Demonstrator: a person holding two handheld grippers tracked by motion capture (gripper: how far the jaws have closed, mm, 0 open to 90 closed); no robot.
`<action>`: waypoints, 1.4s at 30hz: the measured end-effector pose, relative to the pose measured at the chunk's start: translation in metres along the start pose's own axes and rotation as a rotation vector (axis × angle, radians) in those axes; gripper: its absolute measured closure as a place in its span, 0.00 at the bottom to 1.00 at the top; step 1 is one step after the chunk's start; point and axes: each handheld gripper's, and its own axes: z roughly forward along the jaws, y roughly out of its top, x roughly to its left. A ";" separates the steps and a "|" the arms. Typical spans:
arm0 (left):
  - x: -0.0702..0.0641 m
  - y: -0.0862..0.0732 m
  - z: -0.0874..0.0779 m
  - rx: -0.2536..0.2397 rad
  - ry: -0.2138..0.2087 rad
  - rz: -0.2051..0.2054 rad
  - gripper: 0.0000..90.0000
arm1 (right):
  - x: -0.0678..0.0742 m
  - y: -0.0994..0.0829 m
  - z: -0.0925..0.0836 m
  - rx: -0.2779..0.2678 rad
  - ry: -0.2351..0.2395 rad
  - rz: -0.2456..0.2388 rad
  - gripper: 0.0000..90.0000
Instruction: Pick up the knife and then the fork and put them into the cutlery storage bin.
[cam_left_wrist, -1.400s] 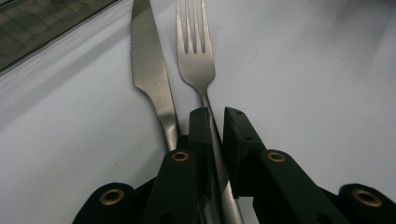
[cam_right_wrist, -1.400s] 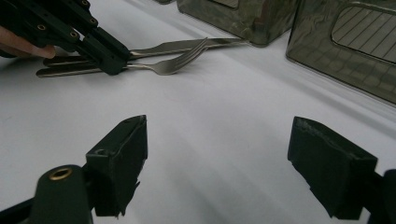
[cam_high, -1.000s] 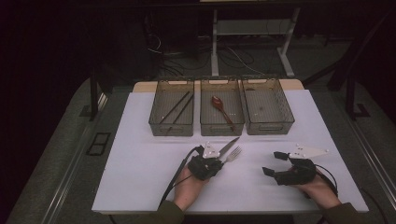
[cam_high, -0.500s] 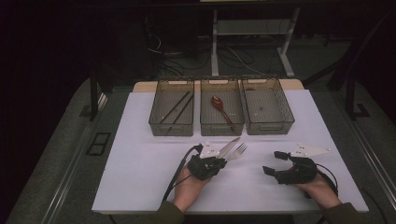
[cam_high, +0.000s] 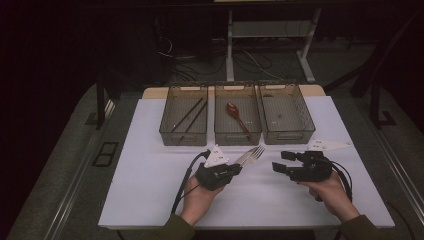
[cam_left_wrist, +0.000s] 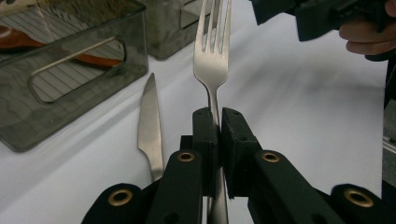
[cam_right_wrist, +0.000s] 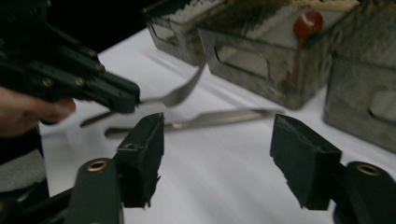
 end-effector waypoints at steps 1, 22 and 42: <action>0.000 0.001 -0.001 -0.010 0.000 -0.002 0.94 | 0.000 0.004 0.002 -0.008 0.003 0.004 0.42; 0.004 0.005 -0.010 -0.059 0.040 0.017 0.93 | 0.008 0.041 0.056 -0.028 0.082 0.070 0.90; 0.022 -0.007 -0.026 -0.027 0.031 0.055 0.72 | 0.001 0.058 0.041 -0.037 0.050 0.004 0.97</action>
